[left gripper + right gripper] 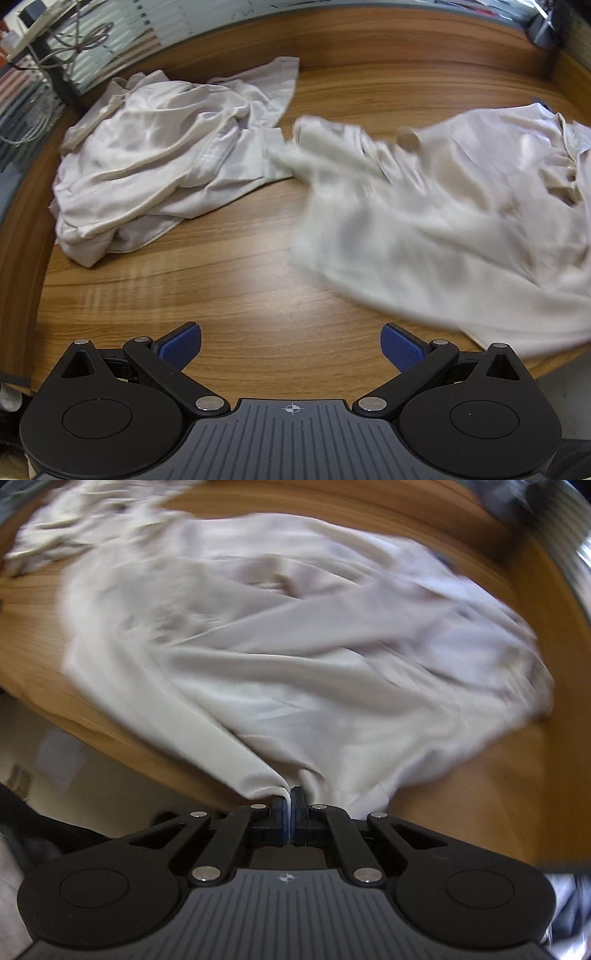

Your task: Fold clothes

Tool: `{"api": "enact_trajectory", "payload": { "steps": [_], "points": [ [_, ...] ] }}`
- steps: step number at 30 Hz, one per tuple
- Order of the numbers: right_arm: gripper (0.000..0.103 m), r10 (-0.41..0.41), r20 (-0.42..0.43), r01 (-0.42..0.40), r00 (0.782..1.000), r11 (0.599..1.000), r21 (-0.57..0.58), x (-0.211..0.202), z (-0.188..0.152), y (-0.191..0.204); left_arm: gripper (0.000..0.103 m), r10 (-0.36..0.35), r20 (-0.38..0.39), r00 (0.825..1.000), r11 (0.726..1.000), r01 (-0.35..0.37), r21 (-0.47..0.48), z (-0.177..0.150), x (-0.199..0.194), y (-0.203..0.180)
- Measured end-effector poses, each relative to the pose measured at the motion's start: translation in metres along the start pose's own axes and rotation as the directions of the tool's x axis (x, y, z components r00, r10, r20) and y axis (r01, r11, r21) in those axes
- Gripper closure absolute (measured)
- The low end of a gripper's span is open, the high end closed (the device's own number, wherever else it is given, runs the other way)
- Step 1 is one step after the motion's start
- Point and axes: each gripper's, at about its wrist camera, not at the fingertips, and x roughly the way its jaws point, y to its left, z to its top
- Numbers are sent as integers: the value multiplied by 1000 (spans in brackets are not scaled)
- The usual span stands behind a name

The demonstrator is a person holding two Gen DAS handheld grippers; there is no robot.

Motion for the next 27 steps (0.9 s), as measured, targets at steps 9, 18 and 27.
{"api": "enact_trajectory", "payload": {
  "steps": [9, 18, 27],
  "points": [
    [80, -33, -14, 35, 999, 987, 156, -15, 5, -32, 0, -60, 25, 998, 998, 60, 23, 13, 2, -19],
    [51, 69, 139, -86, 988, 989, 117, -33, 75, -45, 0, -110, 66, 992, 992, 105, 76, 43, 15, -66],
    [38, 154, 195, -203, 969, 943, 263, 20, 142, -90, 0, -163, 76, 984, 986, 161, 39, 53, 36, -107]
  ]
}}
